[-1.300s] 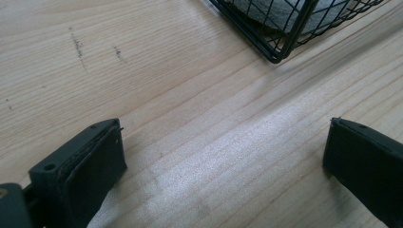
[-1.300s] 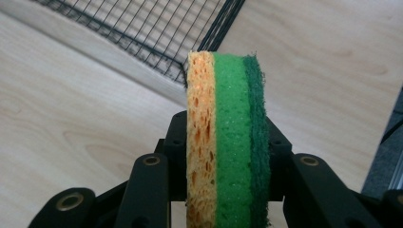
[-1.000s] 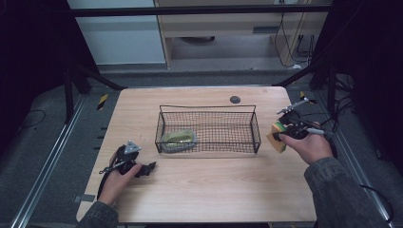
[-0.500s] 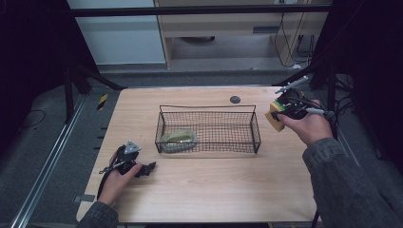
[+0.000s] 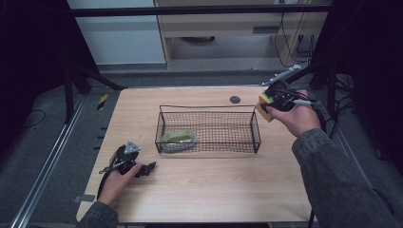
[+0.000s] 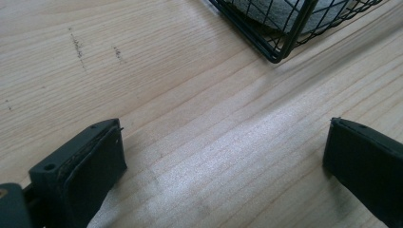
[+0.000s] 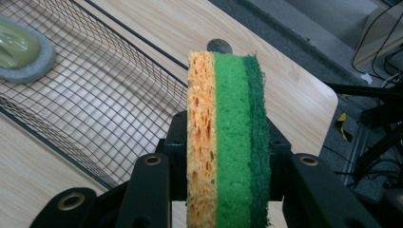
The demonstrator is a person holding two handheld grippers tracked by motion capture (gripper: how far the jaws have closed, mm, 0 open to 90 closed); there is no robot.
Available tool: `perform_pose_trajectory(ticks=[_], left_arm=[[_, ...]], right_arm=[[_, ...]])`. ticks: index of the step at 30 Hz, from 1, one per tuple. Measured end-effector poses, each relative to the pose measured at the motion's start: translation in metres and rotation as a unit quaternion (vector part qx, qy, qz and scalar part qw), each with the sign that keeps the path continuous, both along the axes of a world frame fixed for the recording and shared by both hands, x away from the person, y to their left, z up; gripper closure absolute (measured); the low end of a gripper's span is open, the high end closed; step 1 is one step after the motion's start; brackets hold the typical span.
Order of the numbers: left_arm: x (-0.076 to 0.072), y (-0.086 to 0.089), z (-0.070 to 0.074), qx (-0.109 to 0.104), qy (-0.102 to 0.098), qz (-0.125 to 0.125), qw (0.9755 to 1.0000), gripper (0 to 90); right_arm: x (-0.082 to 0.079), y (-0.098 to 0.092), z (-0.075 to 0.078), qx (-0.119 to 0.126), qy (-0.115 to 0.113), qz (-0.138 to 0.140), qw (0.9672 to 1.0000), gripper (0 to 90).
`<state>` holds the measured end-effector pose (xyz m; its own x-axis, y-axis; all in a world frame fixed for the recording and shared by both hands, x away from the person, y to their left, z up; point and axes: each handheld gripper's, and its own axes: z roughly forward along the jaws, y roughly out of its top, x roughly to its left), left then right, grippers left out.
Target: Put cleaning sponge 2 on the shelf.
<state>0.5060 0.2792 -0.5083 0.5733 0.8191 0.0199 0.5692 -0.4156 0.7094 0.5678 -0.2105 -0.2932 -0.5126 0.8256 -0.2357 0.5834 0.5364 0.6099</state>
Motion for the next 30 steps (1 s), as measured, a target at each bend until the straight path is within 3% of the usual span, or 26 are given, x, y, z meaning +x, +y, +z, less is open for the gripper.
perform_pose_trajectory(ticks=[20,30], left_arm=[[0.000,0.000,0.000,0.000,0.000,-0.001,1.0000,0.0],[0.000,0.000,0.000,0.001,0.000,-0.002,1.0000,0.0]], right_arm=[[0.017,0.030,-0.014,-0.005,0.008,0.024,0.9997,64.6],[0.020,0.033,-0.022,-0.001,0.013,0.028,0.9995,64.6]])
